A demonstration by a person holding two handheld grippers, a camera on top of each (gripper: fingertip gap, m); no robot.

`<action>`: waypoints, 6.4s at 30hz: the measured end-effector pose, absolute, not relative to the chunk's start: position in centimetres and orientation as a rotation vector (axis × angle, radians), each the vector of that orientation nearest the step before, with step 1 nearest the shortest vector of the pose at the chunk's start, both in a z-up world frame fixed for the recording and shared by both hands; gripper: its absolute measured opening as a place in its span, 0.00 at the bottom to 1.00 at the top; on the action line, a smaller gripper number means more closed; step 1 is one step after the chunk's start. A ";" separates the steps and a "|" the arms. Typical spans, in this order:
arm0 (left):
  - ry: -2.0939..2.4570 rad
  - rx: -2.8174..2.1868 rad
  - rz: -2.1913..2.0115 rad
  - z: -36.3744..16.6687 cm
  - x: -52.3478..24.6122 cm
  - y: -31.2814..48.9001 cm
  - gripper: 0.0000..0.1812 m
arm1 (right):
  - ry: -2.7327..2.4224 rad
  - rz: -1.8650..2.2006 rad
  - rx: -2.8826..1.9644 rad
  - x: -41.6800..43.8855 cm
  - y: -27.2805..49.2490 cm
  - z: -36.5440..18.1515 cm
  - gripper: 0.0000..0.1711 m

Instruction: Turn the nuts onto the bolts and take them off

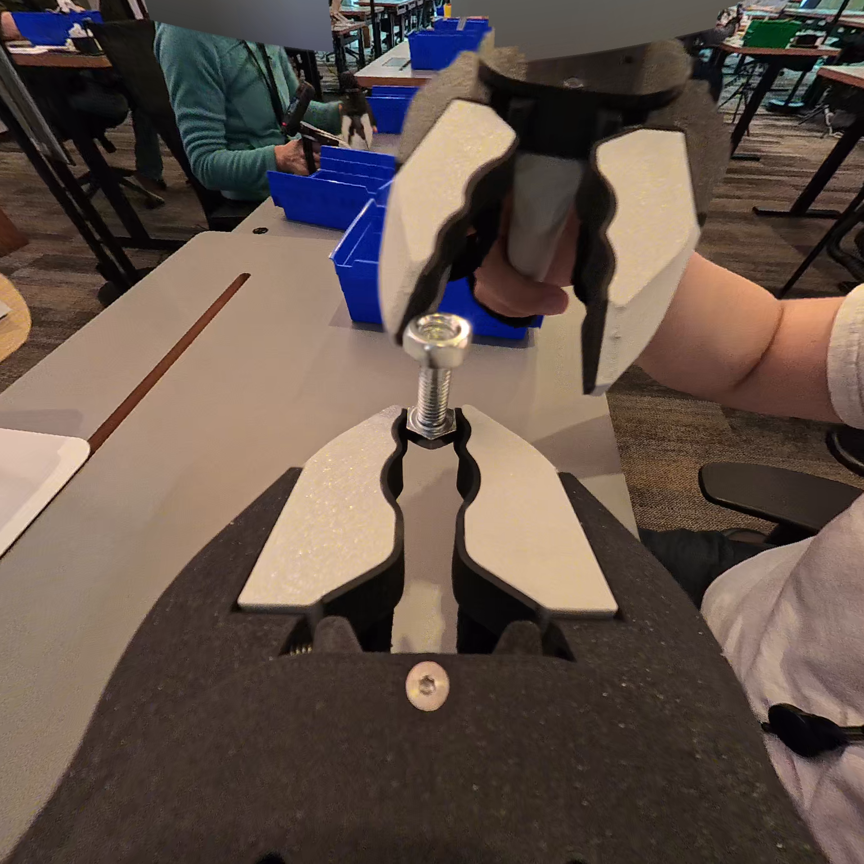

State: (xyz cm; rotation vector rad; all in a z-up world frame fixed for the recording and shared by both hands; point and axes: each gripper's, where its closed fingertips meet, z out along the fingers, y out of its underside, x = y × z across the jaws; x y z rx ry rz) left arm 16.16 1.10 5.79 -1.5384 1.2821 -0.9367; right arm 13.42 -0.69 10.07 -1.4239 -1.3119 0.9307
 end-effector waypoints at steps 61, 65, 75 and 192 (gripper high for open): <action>1.256 -1.567 -0.949 5.5 15.6 2.1 0.10 | -1.325 0.945 -1.468 12.8 0.2 9.7 0.30; 1.235 -1.565 -0.985 5.9 15.4 2.2 0.10 | -1.308 0.980 -1.469 13.9 -0.8 10.0 0.21; 1.233 -1.567 -0.963 5.8 15.4 2.3 0.10 | -1.322 0.912 -1.491 13.1 -0.3 9.4 0.32; 0.983 -1.699 -0.749 7.2 12.3 1.9 0.14 | -0.189 0.137 -2.872 60.8 13.7 -13.2 0.10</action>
